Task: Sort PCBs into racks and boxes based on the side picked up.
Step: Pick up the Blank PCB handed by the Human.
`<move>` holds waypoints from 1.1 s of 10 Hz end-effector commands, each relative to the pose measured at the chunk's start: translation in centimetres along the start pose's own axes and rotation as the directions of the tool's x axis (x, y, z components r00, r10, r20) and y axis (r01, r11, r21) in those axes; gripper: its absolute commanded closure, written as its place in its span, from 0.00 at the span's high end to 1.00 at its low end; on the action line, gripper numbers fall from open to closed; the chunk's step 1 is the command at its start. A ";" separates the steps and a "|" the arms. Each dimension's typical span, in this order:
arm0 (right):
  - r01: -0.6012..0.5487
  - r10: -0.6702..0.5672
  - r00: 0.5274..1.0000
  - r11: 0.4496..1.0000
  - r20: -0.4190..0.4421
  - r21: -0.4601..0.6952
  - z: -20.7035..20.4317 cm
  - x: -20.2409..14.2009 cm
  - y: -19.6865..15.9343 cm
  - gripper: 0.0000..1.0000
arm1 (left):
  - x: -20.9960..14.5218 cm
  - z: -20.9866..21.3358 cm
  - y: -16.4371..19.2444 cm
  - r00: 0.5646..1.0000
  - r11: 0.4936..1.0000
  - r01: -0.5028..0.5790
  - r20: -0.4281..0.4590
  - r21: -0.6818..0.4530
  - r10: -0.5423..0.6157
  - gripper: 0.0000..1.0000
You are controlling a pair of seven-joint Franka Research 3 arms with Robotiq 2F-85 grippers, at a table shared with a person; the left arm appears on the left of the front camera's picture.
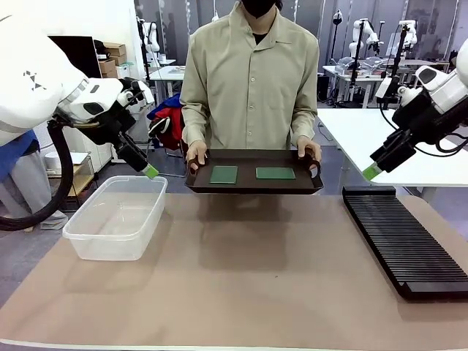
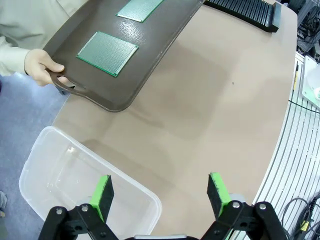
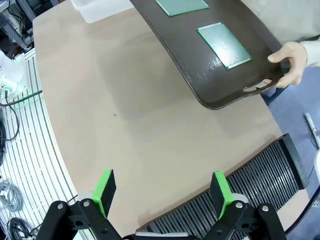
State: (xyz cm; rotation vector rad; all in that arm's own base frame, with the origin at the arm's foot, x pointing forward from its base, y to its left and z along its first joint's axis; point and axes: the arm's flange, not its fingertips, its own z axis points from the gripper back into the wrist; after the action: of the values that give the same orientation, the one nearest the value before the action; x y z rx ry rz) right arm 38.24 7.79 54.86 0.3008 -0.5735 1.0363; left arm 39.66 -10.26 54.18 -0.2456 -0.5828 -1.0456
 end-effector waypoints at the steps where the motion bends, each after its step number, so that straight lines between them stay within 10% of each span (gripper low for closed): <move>1: 0.011 -0.011 1.000 1.000 0.007 0.018 -0.1 -0.1 0.1 1.00 | -0.5 -0.2 0.1 1.000 1.000 -0.004 0.008 -0.018 0.005 1.00; 11: -0.043 0.045 0.999 0.997 -0.026 0.058 0.9 1.5 -1.3 1.00 | 0.3 1.0 0.1 0.998 0.998 0.055 -0.026 -0.023 -0.055 1.00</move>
State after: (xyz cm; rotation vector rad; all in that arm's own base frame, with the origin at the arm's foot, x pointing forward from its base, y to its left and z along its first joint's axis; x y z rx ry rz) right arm 38.54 7.97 55.62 0.2977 -0.5625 1.0485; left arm 39.64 -10.31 54.43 -0.2419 -0.5770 -1.0556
